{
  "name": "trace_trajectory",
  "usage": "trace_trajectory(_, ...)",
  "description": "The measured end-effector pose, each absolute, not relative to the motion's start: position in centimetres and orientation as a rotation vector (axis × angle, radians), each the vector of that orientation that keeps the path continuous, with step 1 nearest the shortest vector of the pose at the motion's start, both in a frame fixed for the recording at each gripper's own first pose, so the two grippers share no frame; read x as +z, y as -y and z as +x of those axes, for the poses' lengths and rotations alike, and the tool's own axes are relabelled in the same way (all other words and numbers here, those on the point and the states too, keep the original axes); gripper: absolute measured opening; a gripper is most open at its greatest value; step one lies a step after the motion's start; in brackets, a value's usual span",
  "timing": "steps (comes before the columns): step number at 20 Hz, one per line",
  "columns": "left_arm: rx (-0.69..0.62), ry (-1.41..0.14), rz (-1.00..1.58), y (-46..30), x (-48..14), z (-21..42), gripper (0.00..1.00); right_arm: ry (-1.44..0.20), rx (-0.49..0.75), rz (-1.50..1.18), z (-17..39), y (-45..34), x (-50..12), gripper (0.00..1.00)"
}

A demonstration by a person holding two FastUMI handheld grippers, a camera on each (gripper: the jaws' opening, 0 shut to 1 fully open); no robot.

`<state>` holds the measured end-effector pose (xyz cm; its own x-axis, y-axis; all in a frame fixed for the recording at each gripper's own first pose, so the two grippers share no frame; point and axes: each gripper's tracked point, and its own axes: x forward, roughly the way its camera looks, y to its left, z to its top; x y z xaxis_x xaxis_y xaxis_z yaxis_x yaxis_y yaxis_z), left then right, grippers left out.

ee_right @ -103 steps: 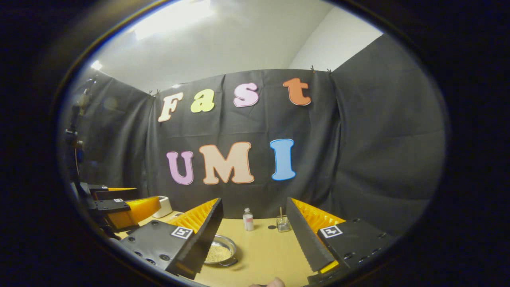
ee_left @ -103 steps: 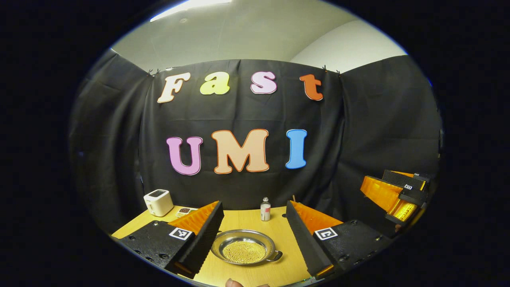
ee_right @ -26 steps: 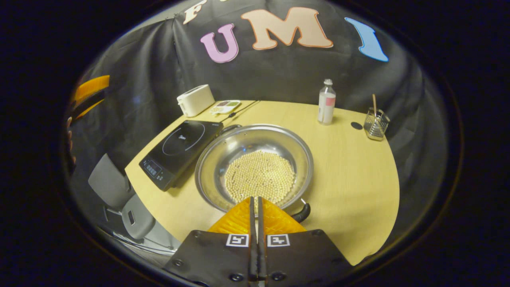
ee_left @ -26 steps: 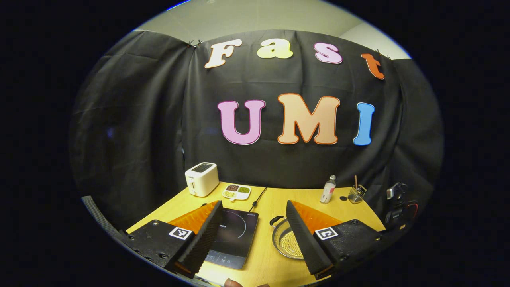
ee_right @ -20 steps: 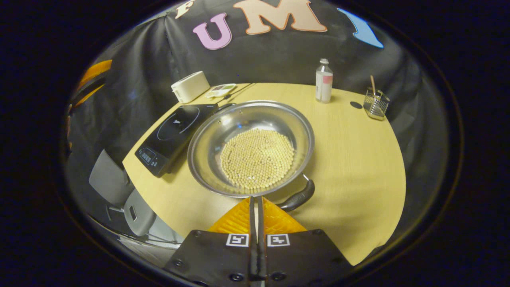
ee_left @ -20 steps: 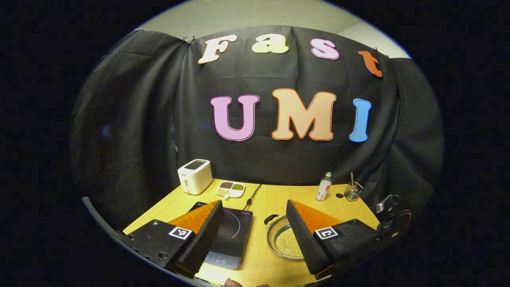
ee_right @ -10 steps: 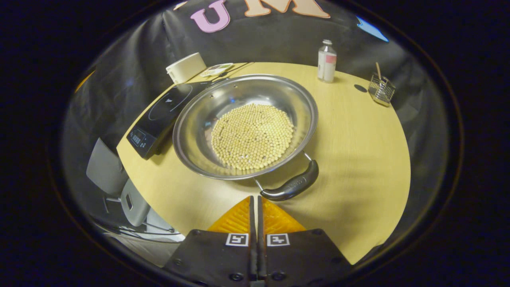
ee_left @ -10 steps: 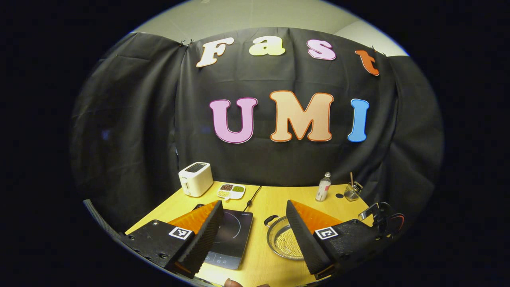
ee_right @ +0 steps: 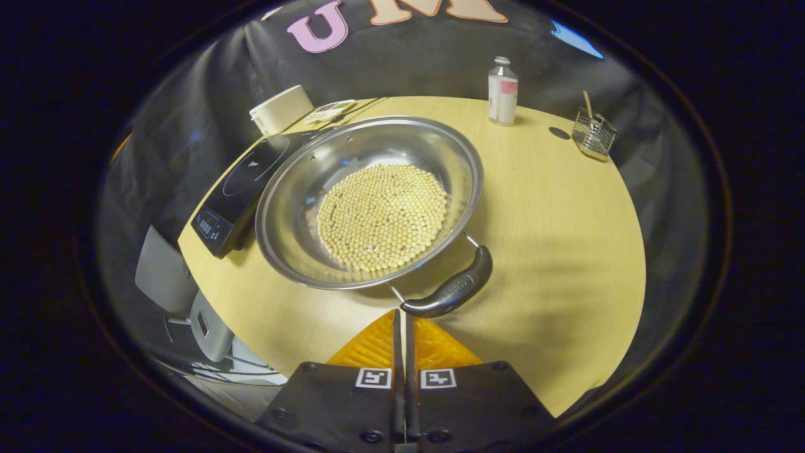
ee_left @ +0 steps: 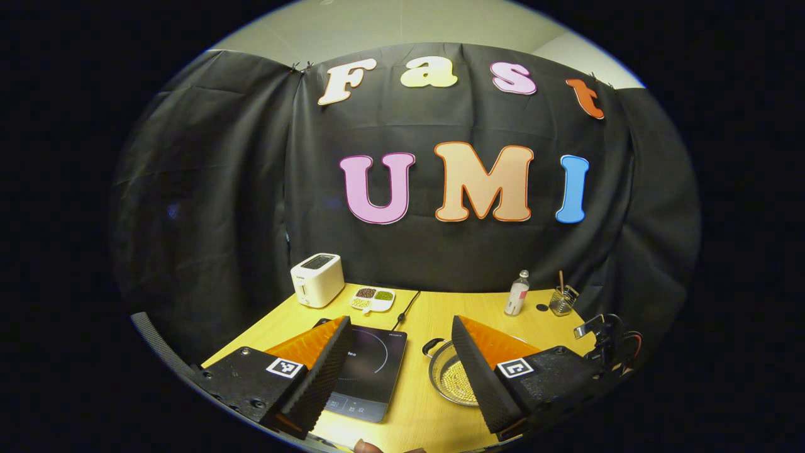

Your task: First push the handle of the pot to place it horizontally, then grasp the pot with both hands and set it on the induction cooktop.

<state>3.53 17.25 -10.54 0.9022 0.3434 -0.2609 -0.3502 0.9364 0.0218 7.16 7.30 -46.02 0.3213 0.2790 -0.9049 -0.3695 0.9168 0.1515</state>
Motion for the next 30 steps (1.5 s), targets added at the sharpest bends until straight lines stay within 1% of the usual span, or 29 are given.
trace_trajectory(10,0.378,-0.271,-0.029,-17.4,-10.6,3.1,0.96,-1.165,0.376,-0.082,10.5,-5.0,-46.2,0.00)
trace_trajectory(11,0.381,-0.272,-0.029,-17.4,-10.7,3.0,0.96,-1.165,0.372,-0.082,10.9,-4.9,-46.3,0.03)
trace_trajectory(14,0.391,-0.278,-0.026,-17.5,-10.9,3.0,0.96,-1.166,0.361,-0.080,12.1,-4.3,-46.5,0.03)
trace_trajectory(15,0.396,-0.278,-0.027,-17.6,-10.8,3.0,0.93,-1.167,0.359,-0.080,12.4,-4.2,-46.6,0.00)
trace_trajectory(16,0.399,-0.280,-0.028,-17.7,-10.9,3.1,0.96,-1.167,0.359,-0.083,12.8,-4.1,-46.7,0.03)
trace_trajectory(17,0.403,-0.281,-0.030,-17.8,-11.0,3.1,0.96,-1.167,0.357,-0.085,13.1,-3.9,-46.8,0.00)
trace_trajectory(19,0.409,-0.281,-0.034,-17.9,-11.1,3.4,0.96,-1.170,0.348,-0.086,13.8,-3.8,-47.0,0.00)
trace_trajectory(20,0.412,-0.283,-0.037,-17.9,-11.2,3.4,0.96,-1.172,0.343,-0.088,14.1,-3.7,-47.1,0.03)
trace_trajectory(21,0.413,-0.286,-0.044,-17.9,-11.4,3.5,0.96,-1.174,0.335,-0.092,14.3,-3.5,-47.2,0.00)
trace_trajectory(22,0.411,-0.286,-0.053,-17.9,-11.6,3.6,0.96,-1.173,0.328,-0.096,14.7,-3.5,-47.2,0.00)
trace_trajectory(23,0.407,-0.284,-0.062,-18.0,-11.8,3.8,0.96,-1.172,0.321,-0.104,15.0,-3.4,-47.3,0.03)
trace_trajectory(26,0.362,-0.305,-0.091,-18.2,-13.4,4.8,0.96,-1.173,0.273,-0.118,16.1,-3.0,-47.5,0.03)
trace_trajectory(28,0.326,-0.336,-0.120,-19.0,-14.9,5.7,0.96,-1.185,0.200,-0.135,16.6,-2.4,-47.9,0.03)
trace_trajectory(29,0.314,-0.350,-0.150,-19.6,-15.5,6.1,0.94,-1.192,0.159,-0.140,16.4,-2.1,-47.9,0.03)
trace_trajectory(30,0.298,-0.354,-0.181,-20.1,-16.0,6.8,0.97,-1.186,0.123,-0.152,16.5,-2.0,-47.7,0.03)
